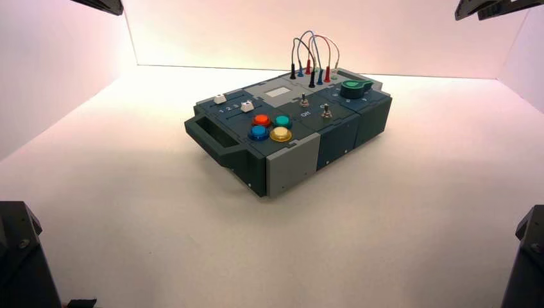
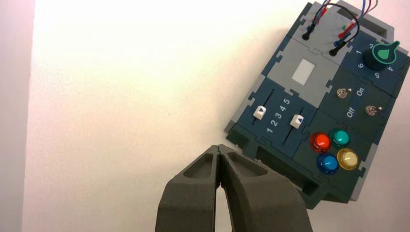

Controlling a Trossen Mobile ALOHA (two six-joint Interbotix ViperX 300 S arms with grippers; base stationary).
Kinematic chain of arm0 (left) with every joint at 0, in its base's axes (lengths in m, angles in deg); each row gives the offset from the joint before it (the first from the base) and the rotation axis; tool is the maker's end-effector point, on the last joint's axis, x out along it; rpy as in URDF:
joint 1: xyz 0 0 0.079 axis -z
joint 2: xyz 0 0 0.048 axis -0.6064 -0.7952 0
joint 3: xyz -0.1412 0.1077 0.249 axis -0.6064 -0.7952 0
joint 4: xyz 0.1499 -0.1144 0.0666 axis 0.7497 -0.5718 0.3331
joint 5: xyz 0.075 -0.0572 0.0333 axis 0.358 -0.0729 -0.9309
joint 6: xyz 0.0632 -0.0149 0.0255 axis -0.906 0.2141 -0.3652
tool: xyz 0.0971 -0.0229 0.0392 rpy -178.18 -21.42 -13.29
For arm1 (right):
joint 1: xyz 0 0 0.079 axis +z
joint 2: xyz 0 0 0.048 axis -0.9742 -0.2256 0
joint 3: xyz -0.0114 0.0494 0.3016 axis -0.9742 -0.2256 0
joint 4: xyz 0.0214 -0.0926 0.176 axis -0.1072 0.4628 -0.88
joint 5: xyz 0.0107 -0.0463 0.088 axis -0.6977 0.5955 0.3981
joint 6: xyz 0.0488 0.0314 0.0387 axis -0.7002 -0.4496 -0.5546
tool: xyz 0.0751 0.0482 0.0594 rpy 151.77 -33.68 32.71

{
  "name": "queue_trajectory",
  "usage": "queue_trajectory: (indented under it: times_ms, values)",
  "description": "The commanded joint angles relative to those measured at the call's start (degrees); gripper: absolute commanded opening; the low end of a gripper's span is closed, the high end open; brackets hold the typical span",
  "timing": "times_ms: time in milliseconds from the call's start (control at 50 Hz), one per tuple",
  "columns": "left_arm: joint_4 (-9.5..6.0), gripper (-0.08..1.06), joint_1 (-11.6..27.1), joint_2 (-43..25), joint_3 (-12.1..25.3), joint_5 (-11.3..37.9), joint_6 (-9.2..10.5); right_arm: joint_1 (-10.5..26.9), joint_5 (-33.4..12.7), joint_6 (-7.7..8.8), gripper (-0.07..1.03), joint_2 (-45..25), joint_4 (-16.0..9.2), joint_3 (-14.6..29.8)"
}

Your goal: Flip the top switch on with the left gripper.

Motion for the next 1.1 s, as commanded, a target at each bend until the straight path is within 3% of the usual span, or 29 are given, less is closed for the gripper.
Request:
queue_trajectory:
  times_ms: [20, 380, 540, 720, 820, 900, 1020, 1100]
  values:
    - [-0.09, -0.03, -0.2, 0.2, 0.7, -0.7, -0.09, 0.1, 0.5, 0.0, 0.46, 0.0, -0.1, 0.7]
    - [-0.18, -0.03, -0.2, 2.0, 0.7, 0.3, 0.09, 0.1, -0.4, 0.18, 0.46, 0.0, -0.2, 1.1]
    - [-0.7, -0.02, 0.1, 2.0, 3.9, 6.7, 0.18, 0.1, -2.0, 0.7, 0.46, 0.0, -0.2, 2.1]
    - [-1.05, 0.14, 2.0, 1.8, 8.7, 15.2, 0.0, 0.0, -4.2, 1.76, 0.46, -0.7, 0.0, 4.0]
    - [-1.23, 0.32, 4.0, 1.9, 11.5, 19.2, 0.35, 0.1, -5.6, 2.81, 0.46, -1.7, 0.3, 6.5]
    - [-2.72, 0.47, 5.2, 1.8, 13.0, 22.0, 1.93, 0.1, -6.4, 3.96, 0.46, -2.6, 1.0, 8.6]
    - [-6.06, 0.49, 5.4, 1.4, 13.2, 24.7, 5.36, 0.1, -8.5, 4.83, 0.48, -4.0, 2.0, 11.4]
    - [-9.14, 0.49, 5.4, 0.5, 12.7, 26.5, 7.91, 0.0, -10.9, 5.62, 0.48, -5.5, 2.1, 13.2]
